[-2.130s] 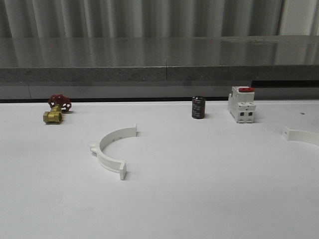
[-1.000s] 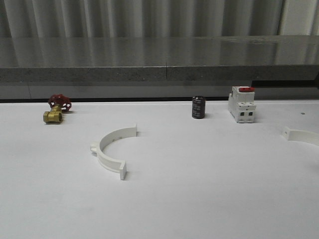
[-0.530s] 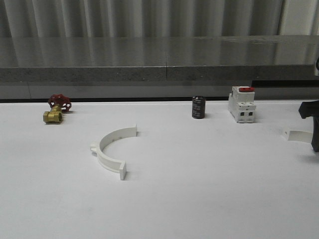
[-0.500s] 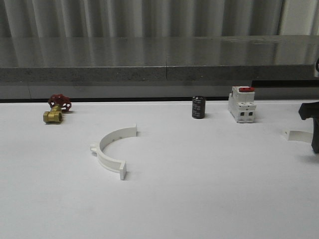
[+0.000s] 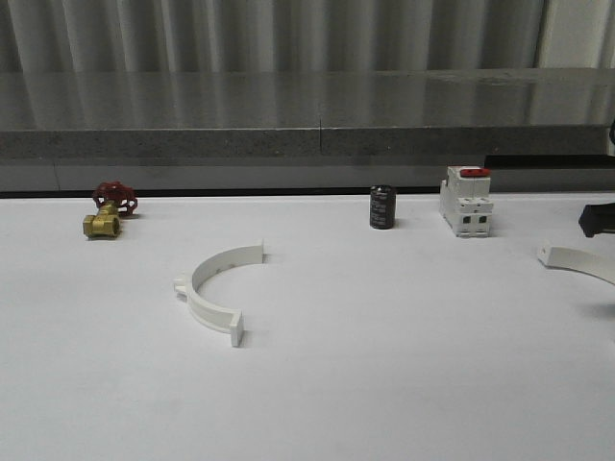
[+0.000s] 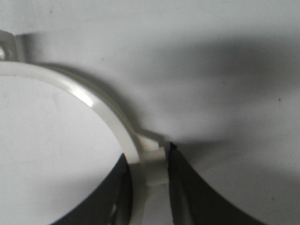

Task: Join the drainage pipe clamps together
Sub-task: 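Grasp the other white clamp half's tab with the right gripper, then carry the clamp half toward the placed half and lower it, then press the right-held half against the placed half to close the ring, then open the right gripper and lift it away from the ring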

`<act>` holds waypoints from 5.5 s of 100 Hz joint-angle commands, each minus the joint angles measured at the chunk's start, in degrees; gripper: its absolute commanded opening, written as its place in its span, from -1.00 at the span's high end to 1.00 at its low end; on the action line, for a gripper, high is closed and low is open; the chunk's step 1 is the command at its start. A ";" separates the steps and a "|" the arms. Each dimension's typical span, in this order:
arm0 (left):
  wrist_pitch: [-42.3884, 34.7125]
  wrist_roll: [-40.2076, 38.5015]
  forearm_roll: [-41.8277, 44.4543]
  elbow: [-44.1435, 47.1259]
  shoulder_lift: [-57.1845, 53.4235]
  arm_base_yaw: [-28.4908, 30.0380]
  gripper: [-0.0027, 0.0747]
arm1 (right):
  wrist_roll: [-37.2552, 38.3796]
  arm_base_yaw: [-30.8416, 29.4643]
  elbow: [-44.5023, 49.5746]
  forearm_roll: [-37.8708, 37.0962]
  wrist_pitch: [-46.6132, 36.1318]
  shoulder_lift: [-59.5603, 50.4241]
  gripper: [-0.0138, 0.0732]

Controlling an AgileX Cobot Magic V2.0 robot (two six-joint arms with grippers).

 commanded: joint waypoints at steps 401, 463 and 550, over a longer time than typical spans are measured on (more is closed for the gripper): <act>-4.06 -0.09 -0.31 -1.72 0.06 0.05 0.98 | 60.75 44.89 -27.62 -23.45 8.39 15.24 -0.57; -4.06 -0.09 -0.31 -1.72 0.06 0.05 0.98 | 51.18 43.25 -27.74 -24.70 4.35 5.09 -0.57; -4.06 -0.09 -0.31 -1.72 0.06 0.05 0.98 | 30.42 16.16 0.90 -24.70 4.74 -40.44 -0.57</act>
